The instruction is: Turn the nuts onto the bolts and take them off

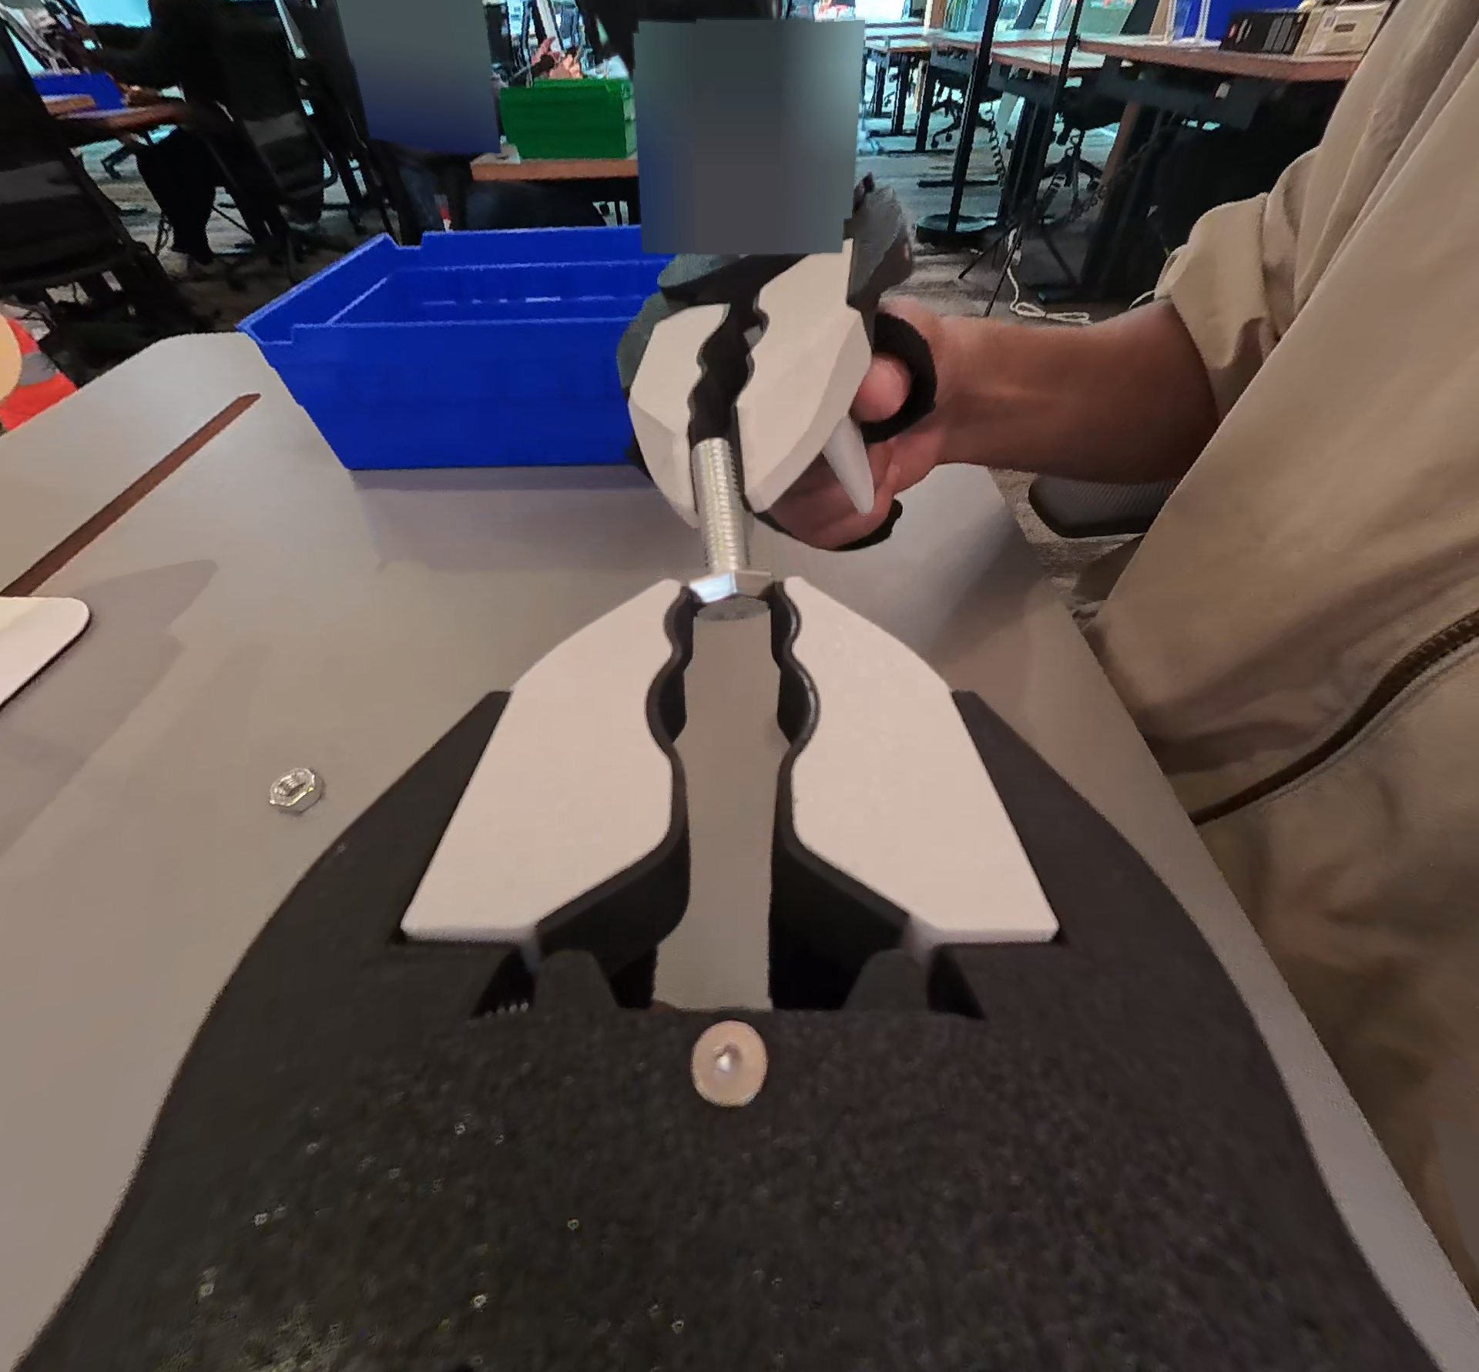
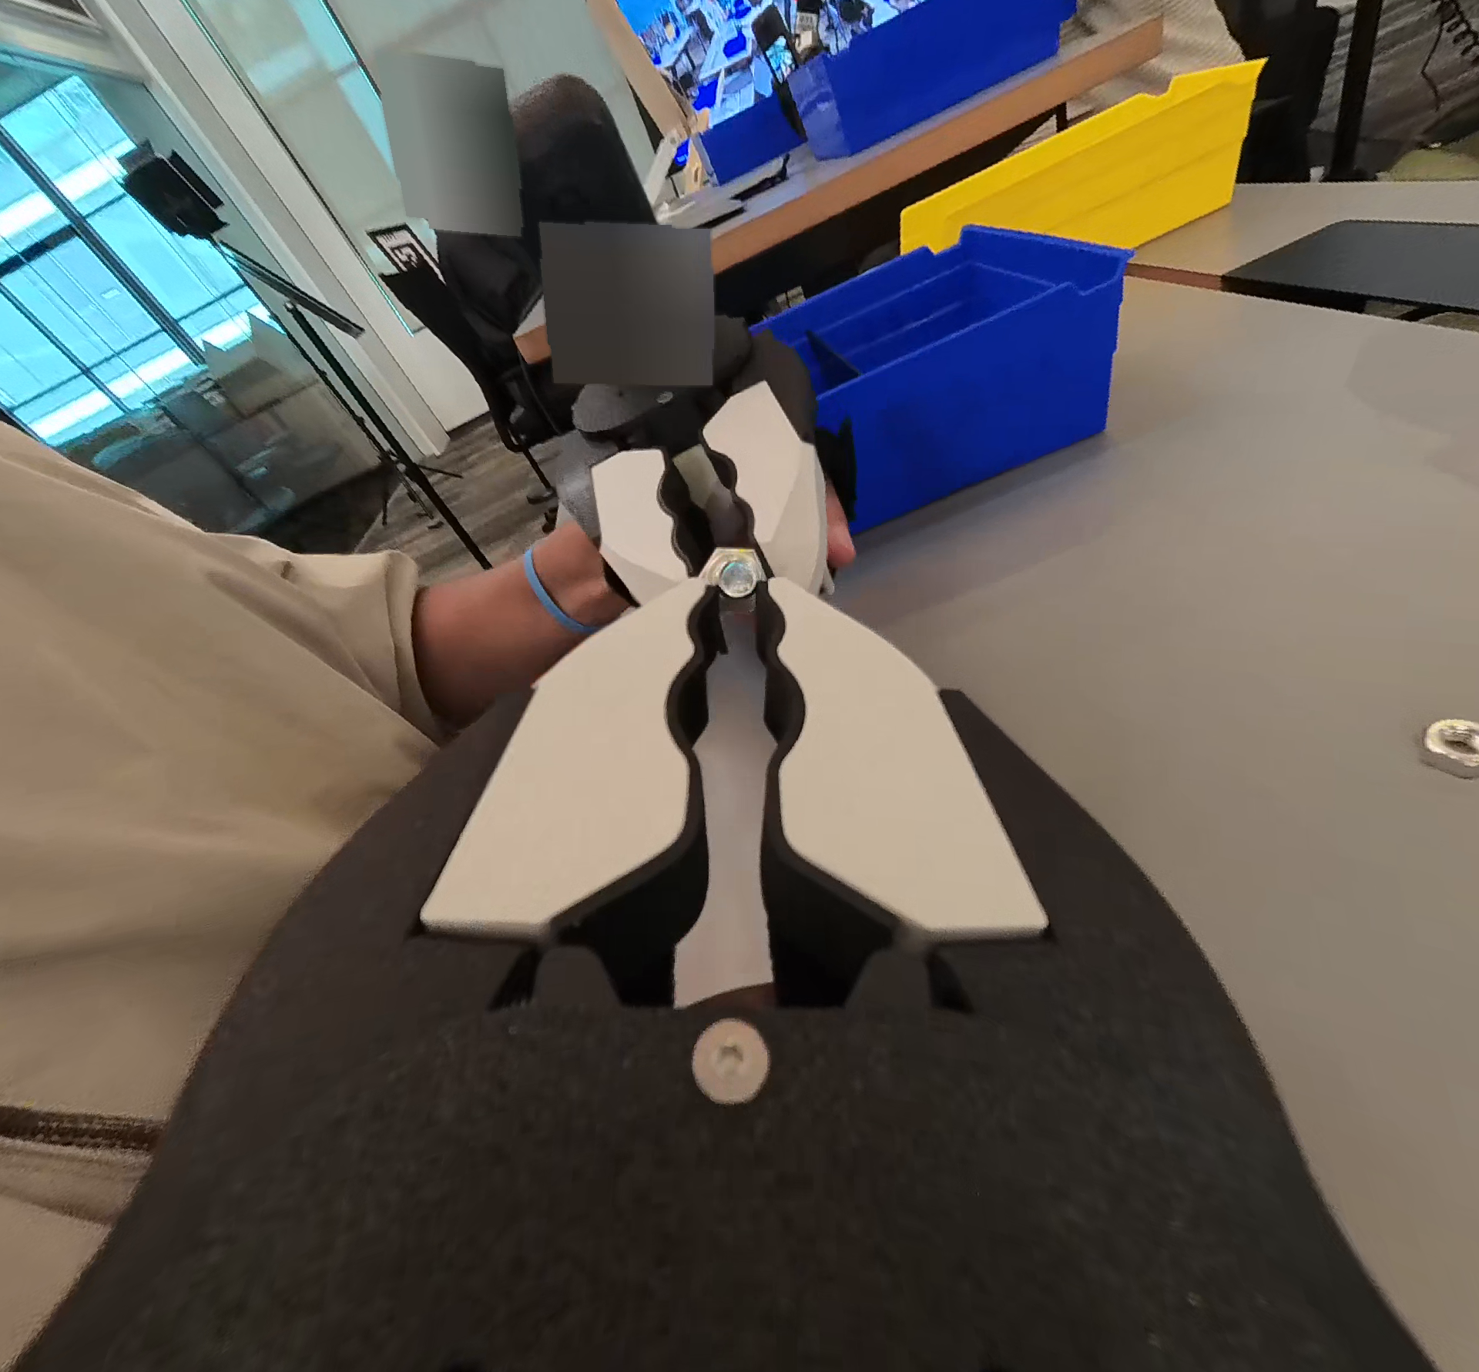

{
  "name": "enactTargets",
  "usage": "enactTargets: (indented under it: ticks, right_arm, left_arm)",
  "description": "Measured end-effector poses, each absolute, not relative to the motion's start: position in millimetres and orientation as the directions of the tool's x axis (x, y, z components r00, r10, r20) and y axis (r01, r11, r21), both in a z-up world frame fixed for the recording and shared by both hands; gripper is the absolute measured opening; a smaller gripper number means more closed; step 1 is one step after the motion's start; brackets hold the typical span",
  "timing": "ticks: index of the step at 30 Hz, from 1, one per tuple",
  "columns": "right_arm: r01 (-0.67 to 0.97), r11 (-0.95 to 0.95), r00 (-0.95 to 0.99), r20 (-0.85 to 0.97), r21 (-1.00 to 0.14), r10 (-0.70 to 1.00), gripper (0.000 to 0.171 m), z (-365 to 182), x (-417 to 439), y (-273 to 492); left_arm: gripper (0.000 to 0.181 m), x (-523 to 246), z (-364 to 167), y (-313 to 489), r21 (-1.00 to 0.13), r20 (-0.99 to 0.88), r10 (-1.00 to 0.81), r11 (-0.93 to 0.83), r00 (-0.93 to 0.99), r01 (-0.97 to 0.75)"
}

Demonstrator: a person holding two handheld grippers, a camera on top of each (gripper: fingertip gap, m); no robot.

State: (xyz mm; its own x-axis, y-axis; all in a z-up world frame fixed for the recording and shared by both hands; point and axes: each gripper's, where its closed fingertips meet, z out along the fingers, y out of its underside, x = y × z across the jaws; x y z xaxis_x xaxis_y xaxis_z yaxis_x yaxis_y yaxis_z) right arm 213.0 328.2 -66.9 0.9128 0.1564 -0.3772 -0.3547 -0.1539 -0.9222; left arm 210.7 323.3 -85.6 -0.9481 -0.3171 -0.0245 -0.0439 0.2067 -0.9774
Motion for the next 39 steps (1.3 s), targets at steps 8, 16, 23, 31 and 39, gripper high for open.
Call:
enactTargets:
  ticks: [8,16,23,31,39]
  right_arm:
    - [-0.246,-0.221,0.958,-0.272,-0.944,0.095,0.008,-73.6,214.7,328.7]
    - [-0.204,-0.185,0.966,-0.228,-0.961,0.122,0.007,-66.7,212.0,326.0]
    - [-0.177,-0.104,0.976,-0.188,-0.979,0.107,0.031,-62.3,208.6,331.3]
    - [-0.151,-0.039,0.980,-0.154,-0.988,0.127,0.010,-56.0,207.5,330.2]
    - [-0.158,-0.026,0.980,-0.160,-0.987,0.121,0.010,-58.1,208.2,329.3]
  left_arm:
    - [0.018,213.3,-100.2,320.7,-0.961,-0.026,-0.323,0.269,-0.946,-0.065]
    - [0.018,211.3,-94.9,316.2,-0.970,-0.017,-0.312,0.234,-0.950,-0.059]
    - [0.018,205.2,-94.1,311.2,-0.976,0.018,-0.275,0.204,-0.961,-0.077]
    - [0.018,208.1,-84.5,307.2,-0.991,0.022,-0.301,0.118,-0.953,-0.060]
    - [0.023,207.0,-74.9,311.8,-0.996,0.052,-0.294,0.053,-0.954,-0.071]
